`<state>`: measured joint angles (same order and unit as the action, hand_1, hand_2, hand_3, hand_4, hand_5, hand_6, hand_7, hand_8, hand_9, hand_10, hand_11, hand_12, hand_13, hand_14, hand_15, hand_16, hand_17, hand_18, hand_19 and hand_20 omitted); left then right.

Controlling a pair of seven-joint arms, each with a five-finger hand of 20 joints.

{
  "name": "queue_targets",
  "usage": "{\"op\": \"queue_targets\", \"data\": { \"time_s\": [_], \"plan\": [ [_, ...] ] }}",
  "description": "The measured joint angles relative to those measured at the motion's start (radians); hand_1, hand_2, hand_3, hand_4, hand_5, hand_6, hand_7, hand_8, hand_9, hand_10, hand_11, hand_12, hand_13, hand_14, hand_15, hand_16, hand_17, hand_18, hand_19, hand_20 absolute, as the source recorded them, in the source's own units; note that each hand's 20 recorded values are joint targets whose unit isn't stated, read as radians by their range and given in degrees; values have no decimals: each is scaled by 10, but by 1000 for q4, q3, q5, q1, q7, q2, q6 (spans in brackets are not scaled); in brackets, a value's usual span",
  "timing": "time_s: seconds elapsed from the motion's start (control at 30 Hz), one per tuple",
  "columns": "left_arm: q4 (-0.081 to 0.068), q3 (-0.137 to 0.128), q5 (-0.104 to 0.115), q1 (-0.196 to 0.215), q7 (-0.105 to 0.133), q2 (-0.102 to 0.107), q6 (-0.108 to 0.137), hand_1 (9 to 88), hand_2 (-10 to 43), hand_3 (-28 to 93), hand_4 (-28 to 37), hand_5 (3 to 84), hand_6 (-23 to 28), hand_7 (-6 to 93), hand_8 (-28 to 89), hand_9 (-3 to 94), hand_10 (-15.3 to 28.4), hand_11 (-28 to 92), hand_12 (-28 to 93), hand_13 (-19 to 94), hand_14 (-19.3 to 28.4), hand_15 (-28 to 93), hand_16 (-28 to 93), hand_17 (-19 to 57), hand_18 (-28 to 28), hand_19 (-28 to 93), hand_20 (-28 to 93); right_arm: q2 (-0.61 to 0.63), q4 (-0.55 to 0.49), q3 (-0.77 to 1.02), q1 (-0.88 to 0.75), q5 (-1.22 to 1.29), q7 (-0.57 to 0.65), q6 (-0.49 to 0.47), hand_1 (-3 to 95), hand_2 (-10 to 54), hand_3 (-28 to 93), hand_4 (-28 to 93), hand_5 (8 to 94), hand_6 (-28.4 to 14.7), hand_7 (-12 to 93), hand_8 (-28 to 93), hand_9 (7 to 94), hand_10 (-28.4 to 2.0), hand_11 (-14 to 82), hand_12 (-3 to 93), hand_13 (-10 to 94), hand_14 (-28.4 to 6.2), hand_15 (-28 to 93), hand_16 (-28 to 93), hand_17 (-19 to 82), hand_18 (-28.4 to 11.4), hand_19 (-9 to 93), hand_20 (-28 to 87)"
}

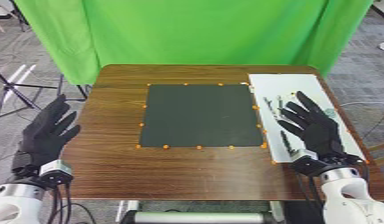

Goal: Arrange flowers

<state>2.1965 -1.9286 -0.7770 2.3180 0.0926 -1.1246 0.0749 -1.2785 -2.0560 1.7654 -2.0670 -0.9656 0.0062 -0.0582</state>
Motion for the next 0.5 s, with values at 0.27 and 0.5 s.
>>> {"op": "queue_targets", "data": {
  "time_s": [0.27,0.5],
  "plan": [
    [-1,-3,0,3,0,0,-1,242,-31,684,-283,190,9,182,-98,144,81,96,210,108,110,127,84,-121,173,345,90,8,0,-9,2,0,0,6,148,-6,829,-238,263,-39,124,-83,300,-134,35,238,255,-110,20,376,3,-194,356,223],
    [-1,-3,0,-2,-2,2,-1,243,-31,684,-283,190,10,181,-97,144,82,97,210,108,109,128,83,-121,173,346,91,8,3,-16,6,0,0,0,150,-11,832,-241,267,-40,125,-83,313,-136,48,238,275,-110,38,378,13,-197,413,255]
  ]
}}
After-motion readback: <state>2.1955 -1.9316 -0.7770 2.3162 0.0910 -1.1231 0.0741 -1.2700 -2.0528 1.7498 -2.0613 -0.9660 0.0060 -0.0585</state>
